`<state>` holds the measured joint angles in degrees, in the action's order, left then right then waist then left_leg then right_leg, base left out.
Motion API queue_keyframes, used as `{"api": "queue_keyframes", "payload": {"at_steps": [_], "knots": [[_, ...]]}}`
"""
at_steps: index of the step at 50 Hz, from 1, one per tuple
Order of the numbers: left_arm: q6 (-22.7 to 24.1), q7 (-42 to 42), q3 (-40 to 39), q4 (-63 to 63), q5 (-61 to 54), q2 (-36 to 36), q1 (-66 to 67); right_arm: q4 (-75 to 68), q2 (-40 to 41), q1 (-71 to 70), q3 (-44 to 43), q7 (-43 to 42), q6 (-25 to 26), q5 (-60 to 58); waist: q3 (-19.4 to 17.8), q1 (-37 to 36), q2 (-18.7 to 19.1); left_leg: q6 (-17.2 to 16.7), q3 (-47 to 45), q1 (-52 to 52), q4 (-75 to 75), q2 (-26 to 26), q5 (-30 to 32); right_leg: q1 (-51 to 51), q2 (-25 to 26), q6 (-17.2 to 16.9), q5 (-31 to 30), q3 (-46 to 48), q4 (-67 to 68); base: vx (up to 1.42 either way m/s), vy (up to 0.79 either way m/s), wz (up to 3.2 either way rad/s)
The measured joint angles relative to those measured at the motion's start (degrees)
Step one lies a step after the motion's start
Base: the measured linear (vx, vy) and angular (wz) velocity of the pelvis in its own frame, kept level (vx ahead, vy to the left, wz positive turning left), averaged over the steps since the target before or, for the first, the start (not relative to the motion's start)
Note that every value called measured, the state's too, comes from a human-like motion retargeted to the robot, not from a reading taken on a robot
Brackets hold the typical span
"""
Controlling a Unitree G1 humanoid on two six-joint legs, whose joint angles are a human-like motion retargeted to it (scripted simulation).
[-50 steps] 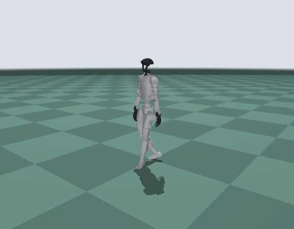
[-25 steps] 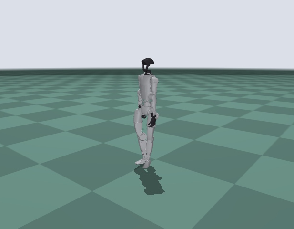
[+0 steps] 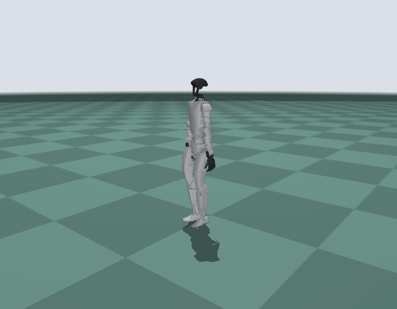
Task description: In place motions
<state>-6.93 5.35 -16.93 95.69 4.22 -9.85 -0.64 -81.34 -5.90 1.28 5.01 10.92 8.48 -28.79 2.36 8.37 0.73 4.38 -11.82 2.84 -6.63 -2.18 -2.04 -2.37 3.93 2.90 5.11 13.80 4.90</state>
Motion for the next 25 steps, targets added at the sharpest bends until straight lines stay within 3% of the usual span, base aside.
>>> {"api": "queue_keyframes", "payload": {"at_steps": [4, 7, 10, 12, 15, 20, 23, 25], "knots": [[-0.52, 0.82, 2.3, 0.23, 0.06, -0.25, -2.0, -1.89, -0.89, 0.84, -1.57, -0.01, 0.26, 0.82, 0.0, 4.36, 2.04, 0.88, -5.97, -1.25, 3.17, 2.11, -0.63, -3.51, 0.3, -0.79, -0.36, -0.28, 3.12, -0.06, 0.08, -0.34], [-0.92, 1.97, 2.63, -0.52, 0.18, -0.76, -3.49, -3.41, -1.33, 0.11, -2.1, -0.61, 1.16, 4.35, 0.72, 1.23, 2.09, -0.41, -16.45, -1.46, 4.88, 3.78, -1.06, -8.28, 0.99, -1.37, -1.16, -7.87, 6.63, -0.19, 0.1, -2.6], [-0.91, 3.88, 3.95, -2.1, -0.23, -1.53, -3.72, -4.0, -1.29, -0.39, -3.29, -0.96, 1.8, 8.06, 0.74, 2.18, 2.42, -0.47, -21.45, -1.66, 5.93, 3.99, -1.58, -10.03, 1.75, 0.19, -1.3, -9.92, 6.63, -0.15, 0.06, -2.04], [-1.2, 4.59, 3.94, -2.37, -0.4, -2.01, -3.84, -3.69, -1.33, -0.97, -3.01, -0.16, 2.84, 8.29, 0.5, 1.94, 2.71, -0.58, -25.58, -1.86, 6.09, 4.59, -2.23, -10.24, 0.52, 1.47, 0.97, -4.92, 7.09, -0.17, 0.04, -2.43], [-1.85, 4.37, 2.88, -1.9, -0.41, -2.44, -3.99, -2.78, -1.72, -1.94, -1.69, 0.25, 3.46, 6.16, 0.2, 1.34, 3.41, -1.16, -31.52, -2.35, 6.36, 5.6, -3.28, -8.08, -3.18, 3.09, 5.23, 12.85, 7.56, -0.2, 0.04, -2.68], [-2.24, 3.77, 1.67, -1.25, -0.64, -2.87, -3.01, -1.63, -2.78, -2.46, 1.65, -1.08, 3.14, 0.58, 0.24, 0.39, 4.4, -3.05, -42.32, -5.19, 7.49, 6.42, -5.12, -1.33, -6.32, 0.98, 8.92, 38.93, 7.94, -0.13, 0.0, -2.58], [-2.3, 3.15, -0.39, -1.19, -0.21, -2.81, -1.81, -2.01, -2.88, -2.79, 2.2, -1.29, 3.59, -2.16, 0.49, 1.27, 4.03, -4.52, -49.65, -7.55, 8.69, 5.31, -5.97, 0.16, -7.13, -2.38, 5.59, 43.63, 6.57, -0.05, -0.09, -2.1], [-2.26, 2.86, -1.64, -0.94, -0.3, -2.71, -1.01, -2.65, -2.67, -2.8, 1.95, -1.07, 3.92, -2.26, 0.79, 2.18, 3.92, -5.54, -53.87, -8.71, 9.44, 4.78, -6.18, -1.08, -6.37, -2.27, 2.52, 40.56, 5.05, -0.03, -0.14, -1.89]]}}
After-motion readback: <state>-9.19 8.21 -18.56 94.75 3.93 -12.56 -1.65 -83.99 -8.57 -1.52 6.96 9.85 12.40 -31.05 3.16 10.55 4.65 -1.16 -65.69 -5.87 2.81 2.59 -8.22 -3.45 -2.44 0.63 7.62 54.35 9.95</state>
